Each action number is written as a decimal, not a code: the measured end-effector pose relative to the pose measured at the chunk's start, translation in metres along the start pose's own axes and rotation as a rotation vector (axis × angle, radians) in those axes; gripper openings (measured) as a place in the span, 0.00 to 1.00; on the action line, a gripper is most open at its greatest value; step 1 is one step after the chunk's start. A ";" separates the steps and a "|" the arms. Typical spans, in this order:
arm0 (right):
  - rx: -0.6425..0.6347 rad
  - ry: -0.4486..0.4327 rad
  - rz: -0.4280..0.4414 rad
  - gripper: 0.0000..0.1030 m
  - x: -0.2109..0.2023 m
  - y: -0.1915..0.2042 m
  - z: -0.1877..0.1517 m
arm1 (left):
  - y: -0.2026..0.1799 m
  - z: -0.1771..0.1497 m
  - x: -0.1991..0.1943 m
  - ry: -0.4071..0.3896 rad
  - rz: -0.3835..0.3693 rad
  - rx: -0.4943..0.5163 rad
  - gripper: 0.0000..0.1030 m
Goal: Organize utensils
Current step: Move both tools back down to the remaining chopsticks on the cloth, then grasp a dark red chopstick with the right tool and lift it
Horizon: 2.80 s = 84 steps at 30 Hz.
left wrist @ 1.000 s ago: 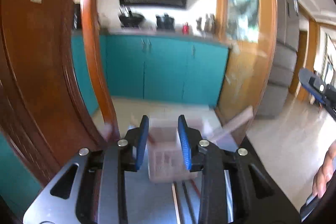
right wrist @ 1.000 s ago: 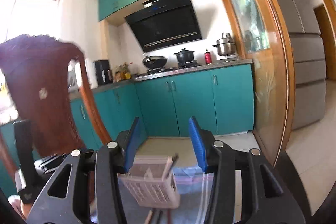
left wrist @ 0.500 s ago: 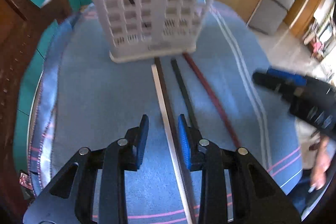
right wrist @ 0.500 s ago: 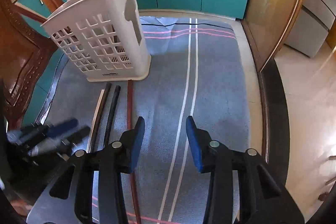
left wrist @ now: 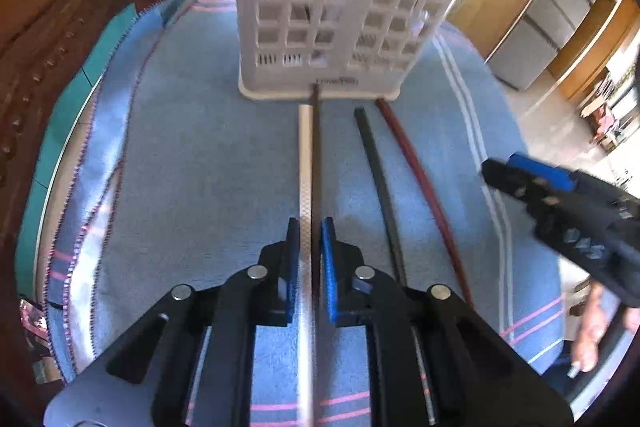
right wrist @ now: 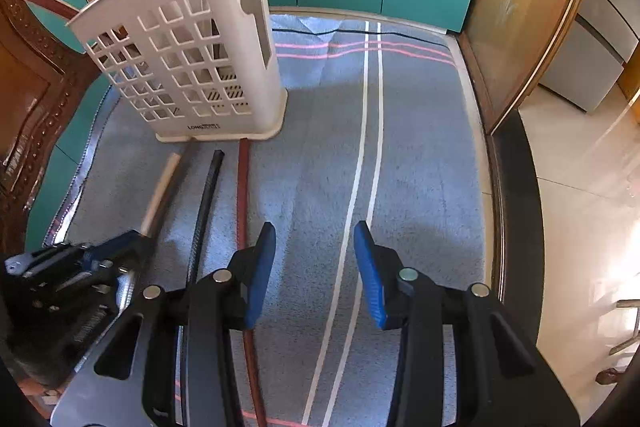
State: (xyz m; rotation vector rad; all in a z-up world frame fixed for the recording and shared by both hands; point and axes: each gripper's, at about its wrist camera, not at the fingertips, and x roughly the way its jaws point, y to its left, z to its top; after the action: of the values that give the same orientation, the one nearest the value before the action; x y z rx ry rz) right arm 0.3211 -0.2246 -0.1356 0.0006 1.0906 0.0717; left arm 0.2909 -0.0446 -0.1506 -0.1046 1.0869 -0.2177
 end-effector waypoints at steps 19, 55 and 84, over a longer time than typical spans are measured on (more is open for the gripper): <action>-0.055 0.037 -0.022 0.40 0.017 0.024 0.001 | 0.012 -0.002 0.000 0.003 0.024 -0.007 0.21; -0.071 0.056 -0.064 0.40 0.030 0.027 -0.011 | 0.008 -0.008 0.009 0.019 0.118 -0.005 0.18; 0.131 0.045 0.035 0.06 0.038 -0.003 0.013 | 0.013 0.000 0.017 -0.013 0.217 0.010 0.36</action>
State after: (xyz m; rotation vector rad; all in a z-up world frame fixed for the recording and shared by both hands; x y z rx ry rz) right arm 0.3508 -0.2251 -0.1633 0.1364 1.1391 0.0317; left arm 0.3004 -0.0363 -0.1678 0.0211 1.0759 -0.0267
